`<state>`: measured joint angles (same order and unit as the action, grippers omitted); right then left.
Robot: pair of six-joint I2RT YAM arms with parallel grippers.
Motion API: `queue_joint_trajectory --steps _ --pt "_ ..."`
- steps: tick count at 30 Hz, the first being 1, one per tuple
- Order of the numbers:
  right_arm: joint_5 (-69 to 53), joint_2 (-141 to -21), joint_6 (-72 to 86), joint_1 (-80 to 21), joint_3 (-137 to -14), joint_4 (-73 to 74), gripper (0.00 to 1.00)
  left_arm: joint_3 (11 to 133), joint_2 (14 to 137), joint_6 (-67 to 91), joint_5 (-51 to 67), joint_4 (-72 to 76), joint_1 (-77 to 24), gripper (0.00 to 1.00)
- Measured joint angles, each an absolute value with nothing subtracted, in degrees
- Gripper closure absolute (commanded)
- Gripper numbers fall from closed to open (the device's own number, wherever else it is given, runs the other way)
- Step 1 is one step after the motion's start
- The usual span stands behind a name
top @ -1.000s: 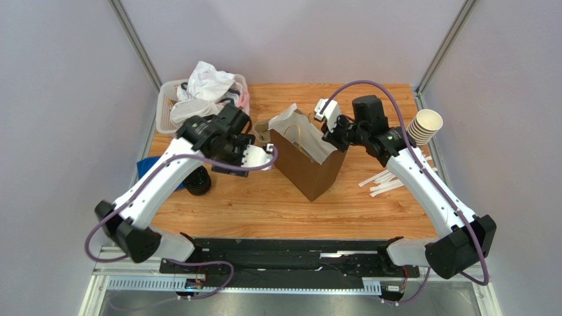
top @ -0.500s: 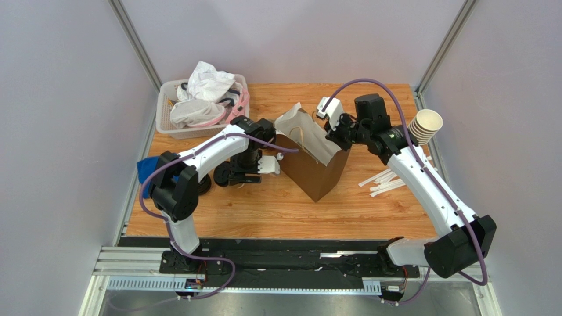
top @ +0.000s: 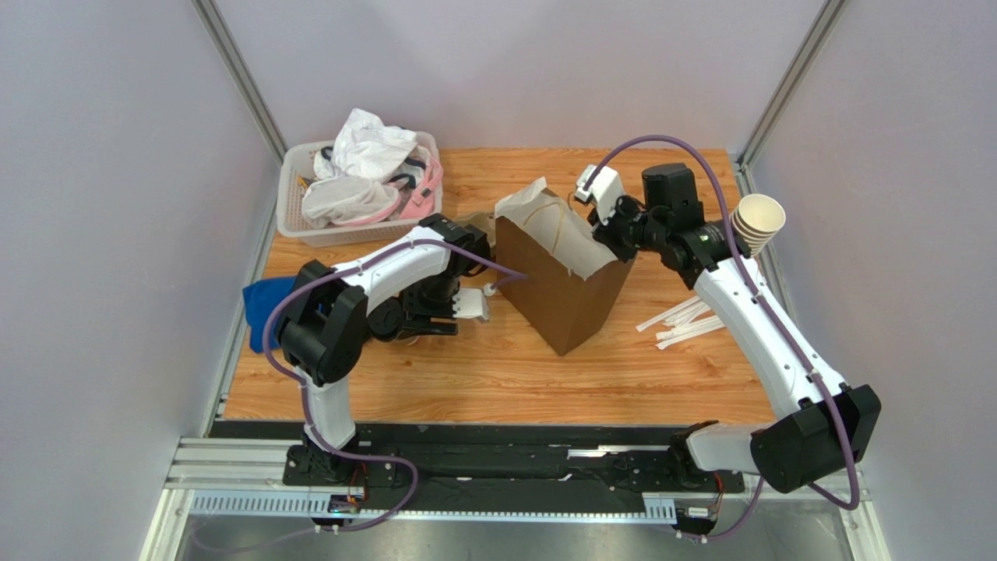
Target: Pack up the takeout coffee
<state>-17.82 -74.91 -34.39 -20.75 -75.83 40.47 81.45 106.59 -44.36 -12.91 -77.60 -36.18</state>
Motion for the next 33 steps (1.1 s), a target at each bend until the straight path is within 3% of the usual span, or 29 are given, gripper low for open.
queue_joint_trajectory --steps 4,10,11,12,14,33 --pt "-17.45 -74.91 -34.39 -20.69 -75.81 40.47 1.00 83.50 108.71 -43.42 -13.28 -78.91 -36.27 0.63" --pt "-17.39 -74.89 -34.39 -20.45 -75.81 40.47 1.00 84.95 110.28 -42.72 -13.72 -79.75 -36.86 0.36" --pt "-17.34 -74.89 -34.39 -20.40 -75.81 40.47 1.00 84.97 110.30 -42.72 -13.76 -79.72 -36.99 0.27" --pt "-17.30 -74.89 -34.39 -20.38 -75.81 40.49 1.00 84.99 110.30 -42.74 -13.76 -79.72 -37.12 0.23" --pt "-17.19 -74.89 -34.41 -20.32 -75.83 40.49 1.00 85.38 110.32 -42.72 -13.61 -79.68 -37.30 0.01" --pt "-17.21 -74.89 -34.59 -20.16 -75.83 40.56 1.00 91.66 109.01 -42.65 -11.14 -76.99 -38.26 0.01"
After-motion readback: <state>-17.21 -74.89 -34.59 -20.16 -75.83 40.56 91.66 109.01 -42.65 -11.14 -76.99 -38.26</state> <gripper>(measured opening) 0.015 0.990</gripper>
